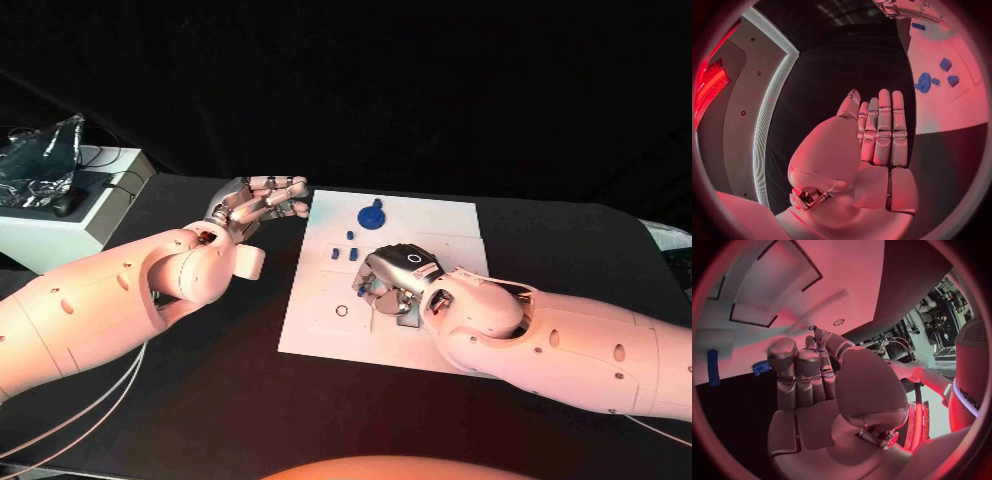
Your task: Assemble the parts on the task board
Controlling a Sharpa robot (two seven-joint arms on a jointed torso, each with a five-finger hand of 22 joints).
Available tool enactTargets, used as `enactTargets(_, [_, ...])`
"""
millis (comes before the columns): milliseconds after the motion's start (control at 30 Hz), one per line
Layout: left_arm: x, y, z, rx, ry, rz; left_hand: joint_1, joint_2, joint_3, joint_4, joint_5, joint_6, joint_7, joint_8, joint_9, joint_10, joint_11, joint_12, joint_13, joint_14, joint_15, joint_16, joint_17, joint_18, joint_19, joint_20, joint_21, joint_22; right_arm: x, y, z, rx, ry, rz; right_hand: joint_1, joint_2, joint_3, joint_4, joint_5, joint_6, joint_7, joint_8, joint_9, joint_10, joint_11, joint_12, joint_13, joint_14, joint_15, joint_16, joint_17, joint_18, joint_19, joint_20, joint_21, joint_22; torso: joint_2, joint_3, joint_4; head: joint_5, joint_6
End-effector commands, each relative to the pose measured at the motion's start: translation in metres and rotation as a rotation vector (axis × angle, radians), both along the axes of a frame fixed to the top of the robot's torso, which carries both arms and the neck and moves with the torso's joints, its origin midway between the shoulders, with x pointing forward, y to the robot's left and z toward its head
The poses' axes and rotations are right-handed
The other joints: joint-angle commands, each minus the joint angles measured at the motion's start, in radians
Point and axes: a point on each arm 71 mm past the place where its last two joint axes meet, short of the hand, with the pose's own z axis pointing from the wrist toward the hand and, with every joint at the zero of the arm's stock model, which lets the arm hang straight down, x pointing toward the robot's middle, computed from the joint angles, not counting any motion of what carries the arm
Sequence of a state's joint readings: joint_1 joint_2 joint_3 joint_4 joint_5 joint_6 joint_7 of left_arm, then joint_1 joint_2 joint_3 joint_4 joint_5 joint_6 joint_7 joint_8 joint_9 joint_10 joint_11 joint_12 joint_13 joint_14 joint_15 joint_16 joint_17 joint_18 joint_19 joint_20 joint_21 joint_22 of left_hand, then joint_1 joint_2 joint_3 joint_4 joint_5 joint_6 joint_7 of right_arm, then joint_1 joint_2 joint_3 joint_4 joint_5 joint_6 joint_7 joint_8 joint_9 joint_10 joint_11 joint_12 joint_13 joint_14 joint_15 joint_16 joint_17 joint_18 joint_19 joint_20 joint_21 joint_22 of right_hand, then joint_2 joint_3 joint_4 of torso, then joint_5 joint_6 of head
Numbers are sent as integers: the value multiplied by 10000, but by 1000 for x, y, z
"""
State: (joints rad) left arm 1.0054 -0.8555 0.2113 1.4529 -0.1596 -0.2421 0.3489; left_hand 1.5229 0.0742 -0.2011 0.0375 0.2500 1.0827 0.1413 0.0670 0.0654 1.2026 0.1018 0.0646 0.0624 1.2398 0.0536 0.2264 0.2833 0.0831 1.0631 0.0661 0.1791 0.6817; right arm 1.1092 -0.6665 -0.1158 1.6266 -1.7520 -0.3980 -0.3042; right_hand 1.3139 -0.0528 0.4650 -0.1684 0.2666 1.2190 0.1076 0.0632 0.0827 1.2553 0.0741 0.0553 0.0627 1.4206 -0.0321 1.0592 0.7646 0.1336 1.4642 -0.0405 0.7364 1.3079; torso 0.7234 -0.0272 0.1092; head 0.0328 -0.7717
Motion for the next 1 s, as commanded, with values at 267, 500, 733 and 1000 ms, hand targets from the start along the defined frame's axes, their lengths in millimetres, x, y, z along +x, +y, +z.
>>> enactTargets(267, [0, 0, 1, -127, -68, -86, -86, -47, -7, 32, 9, -2, 55, -16, -9, -75, 6, -15, -8, -60, 12, 47, -8, -52, -10, 13, -66, -10, 1, -1, -3, -282, -106, -49, -24, 109, 13, -110, 47, 96, 10, 37, -8, 311, -241, 59, -17, -29, -57, 44, -23, 115, 566, -107, 26, 898, -1, -3, -2, -4, -18])
enactTargets(500, [-1, 0, 1, -131, -47, -126, -84, -64, 9, 53, 0, -4, 59, -17, -10, -75, 8, -14, -7, -68, 16, 42, -17, -54, -3, 14, -79, -53, 2, 0, -3, -279, -226, -76, -24, 109, 13, -110, 47, 96, 10, 37, -8, 311, -241, 59, -17, -29, -57, 44, -23, 115, 566, -107, 26, 898, -3, 5, -5, 13, -21])
enactTargets(733, [0, 0, 1, -129, -41, -125, -84, -64, 9, 53, 0, -4, 59, -17, -10, -75, 8, -14, -7, -68, 16, 42, -17, -54, -3, 14, -79, -53, 2, 1, -2, -200, -332, -44, -23, 113, 28, -135, 54, 102, 13, 40, -10, 320, -242, 62, -16, -28, -57, 60, -14, 114, 571, -107, 49, 902, -5, 11, -4, 14, -25])
enactTargets(1000, [0, 0, 1, -117, -18, -132, -63, -66, 29, 61, -1, 5, 52, -17, -10, -68, 5, -15, -8, -74, 16, 30, -29, -55, 2, 15, -91, -94, 1, 5, -4, -305, -223, 121, -48, 107, 23, -135, 49, 100, 16, 37, -12, 315, -239, 59, -17, -32, -55, 61, -24, 118, 567, -105, 33, 897, -1, 3, -4, 24, -39])
